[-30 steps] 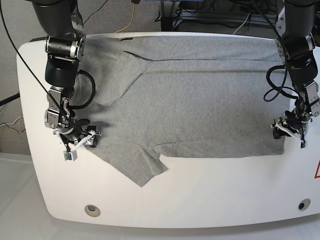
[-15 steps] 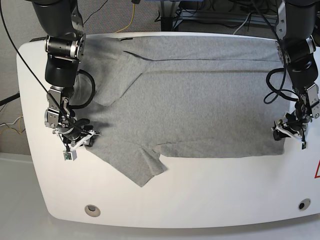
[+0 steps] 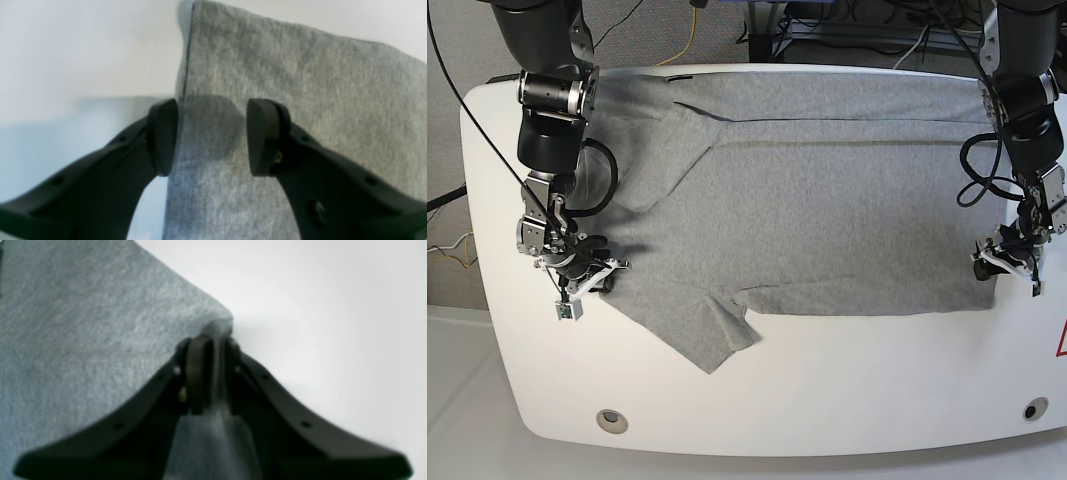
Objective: Fold the T-shirt properly
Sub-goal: 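Lower both grippers and close them on the shirt's side edges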
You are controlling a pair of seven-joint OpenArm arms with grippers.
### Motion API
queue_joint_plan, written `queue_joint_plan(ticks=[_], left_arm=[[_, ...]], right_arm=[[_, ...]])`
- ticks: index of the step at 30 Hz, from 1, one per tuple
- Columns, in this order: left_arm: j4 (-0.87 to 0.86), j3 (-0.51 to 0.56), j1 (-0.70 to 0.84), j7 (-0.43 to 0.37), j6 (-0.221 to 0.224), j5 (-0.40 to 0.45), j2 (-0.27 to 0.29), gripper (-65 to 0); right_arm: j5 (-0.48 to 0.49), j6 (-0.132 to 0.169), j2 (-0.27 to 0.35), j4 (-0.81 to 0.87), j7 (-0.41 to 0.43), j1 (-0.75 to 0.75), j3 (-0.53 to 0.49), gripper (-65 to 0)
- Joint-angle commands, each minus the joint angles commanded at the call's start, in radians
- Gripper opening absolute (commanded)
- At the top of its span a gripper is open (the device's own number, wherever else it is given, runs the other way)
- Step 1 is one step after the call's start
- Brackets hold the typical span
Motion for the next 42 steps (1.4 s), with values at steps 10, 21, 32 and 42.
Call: queue_joint_plan(ticks=[10,21,32,42], left_arm=[[-0.007,0.006,-0.008,-0.013,0.005,-0.001,-0.012,-33.4],[-0.010,0.003,-0.009,-0.075,0.009,-0.005,-0.007,-48.9],[-0.008,0.014,-0.007,-0.098,0.018,-0.014,-0.003,-65.0],[-0.014,0.014,-0.035,-0.083,0.021,-0.011,0.001,-65.0]], right_arm=[[-0.004,0.012,-0.003,-0.014,-0.026,0.002,0.001,-47.2],[0.004,0.015,-0.003,-0.004,-0.006,0.001,-0.002,-48.4],[0.000,0.020,-0.003,-0.004,-0.009,0.005,0.003,-64.8],[0.005,0.022,-0.002,-0.003,-0.010,0.006,0.003,-61.9]])
